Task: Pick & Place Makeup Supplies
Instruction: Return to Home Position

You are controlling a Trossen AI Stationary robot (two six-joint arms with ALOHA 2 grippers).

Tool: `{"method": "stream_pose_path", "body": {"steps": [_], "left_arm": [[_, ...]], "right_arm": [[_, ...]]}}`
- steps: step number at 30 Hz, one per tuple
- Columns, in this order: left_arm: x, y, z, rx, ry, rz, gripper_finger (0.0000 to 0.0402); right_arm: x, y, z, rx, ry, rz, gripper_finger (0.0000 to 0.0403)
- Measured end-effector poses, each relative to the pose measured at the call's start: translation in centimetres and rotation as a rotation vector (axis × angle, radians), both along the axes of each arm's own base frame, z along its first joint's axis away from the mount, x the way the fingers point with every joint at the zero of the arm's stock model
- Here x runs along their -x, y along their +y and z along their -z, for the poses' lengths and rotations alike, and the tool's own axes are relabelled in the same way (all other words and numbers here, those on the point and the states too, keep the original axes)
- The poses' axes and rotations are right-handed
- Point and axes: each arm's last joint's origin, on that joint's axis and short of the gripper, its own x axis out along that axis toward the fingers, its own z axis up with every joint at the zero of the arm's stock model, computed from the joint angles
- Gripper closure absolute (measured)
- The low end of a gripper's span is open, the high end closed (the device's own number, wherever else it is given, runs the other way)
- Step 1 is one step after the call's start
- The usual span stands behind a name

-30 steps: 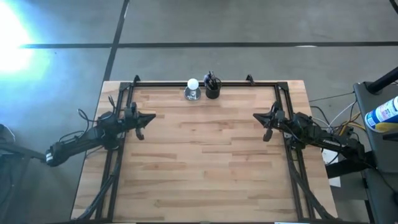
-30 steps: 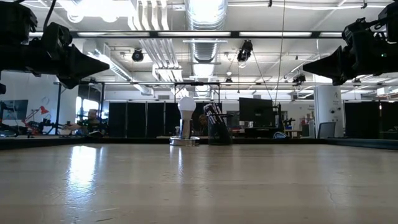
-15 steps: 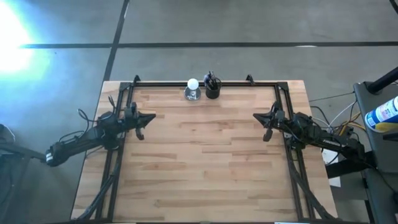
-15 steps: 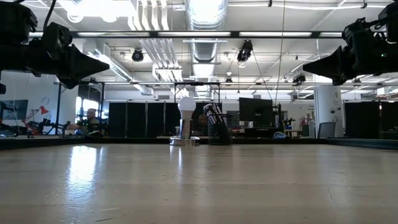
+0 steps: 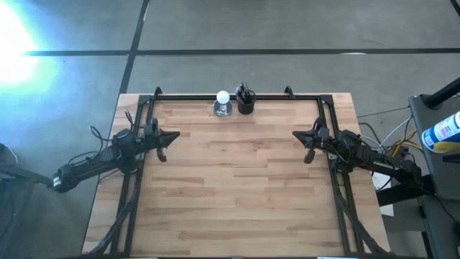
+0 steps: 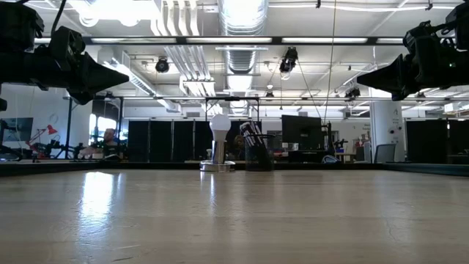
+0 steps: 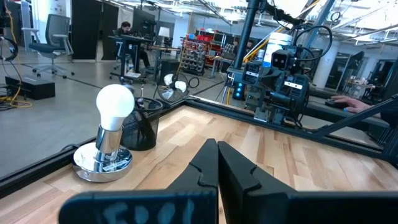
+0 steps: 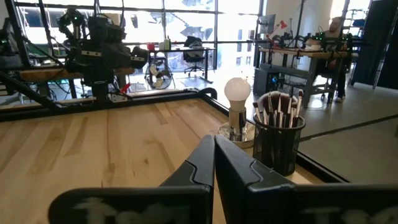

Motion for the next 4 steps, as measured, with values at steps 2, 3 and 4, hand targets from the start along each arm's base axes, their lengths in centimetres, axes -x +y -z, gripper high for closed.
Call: {"method": "stream_pose_path", "body": {"steps": [2, 3, 4], "left_arm": [[0.00, 0.00, 0.00, 0.000, 0.000, 0.000, 0.0401], [0.00, 0.00, 0.00, 0.000, 0.000, 0.000, 0.0401], [0.00, 0.00, 0.00, 0.000, 0.000, 0.000, 0.0401]], "right_arm": [[0.00, 0.00, 0.00, 0.000, 0.000, 0.000, 0.0394], [0.00, 0.00, 0.00, 0.000, 0.000, 0.000, 0.0394], [0.00, 0.00, 0.00, 0.000, 0.000, 0.000, 0.0394]]}}
